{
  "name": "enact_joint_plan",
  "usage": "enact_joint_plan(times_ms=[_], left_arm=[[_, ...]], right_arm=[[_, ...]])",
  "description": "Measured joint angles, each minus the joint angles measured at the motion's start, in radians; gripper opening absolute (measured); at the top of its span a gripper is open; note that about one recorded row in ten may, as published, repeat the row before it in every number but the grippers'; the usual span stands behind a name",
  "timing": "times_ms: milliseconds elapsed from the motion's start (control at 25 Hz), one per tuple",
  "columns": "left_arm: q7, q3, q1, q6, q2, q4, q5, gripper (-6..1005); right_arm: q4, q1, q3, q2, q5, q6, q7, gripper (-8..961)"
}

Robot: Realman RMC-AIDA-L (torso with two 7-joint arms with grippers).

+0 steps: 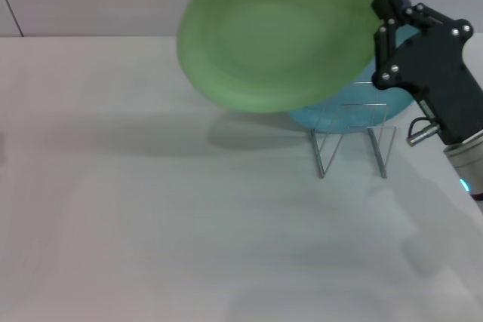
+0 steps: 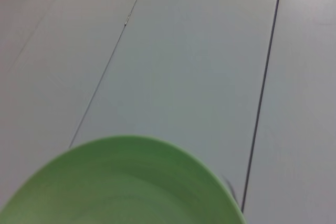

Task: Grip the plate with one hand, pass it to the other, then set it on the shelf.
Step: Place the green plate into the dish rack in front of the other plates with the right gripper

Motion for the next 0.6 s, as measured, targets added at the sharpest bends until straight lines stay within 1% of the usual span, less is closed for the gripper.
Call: enact_joint_plan(times_ms=[440,600], left_arm=[[-0.004,0.000,0.006,0.000,-0.005,0.000,0.001,563],[-0.011,0.000,0.006,-0.004,-0.005,0.000,0.001,563]], right_arm=[[0.000,0.004,0.005,-0.005,-0.005,-0.011,-0.130,19],[0.003,0.004,0.005,-0.012,-0.015,-0.008,-0.153,18]])
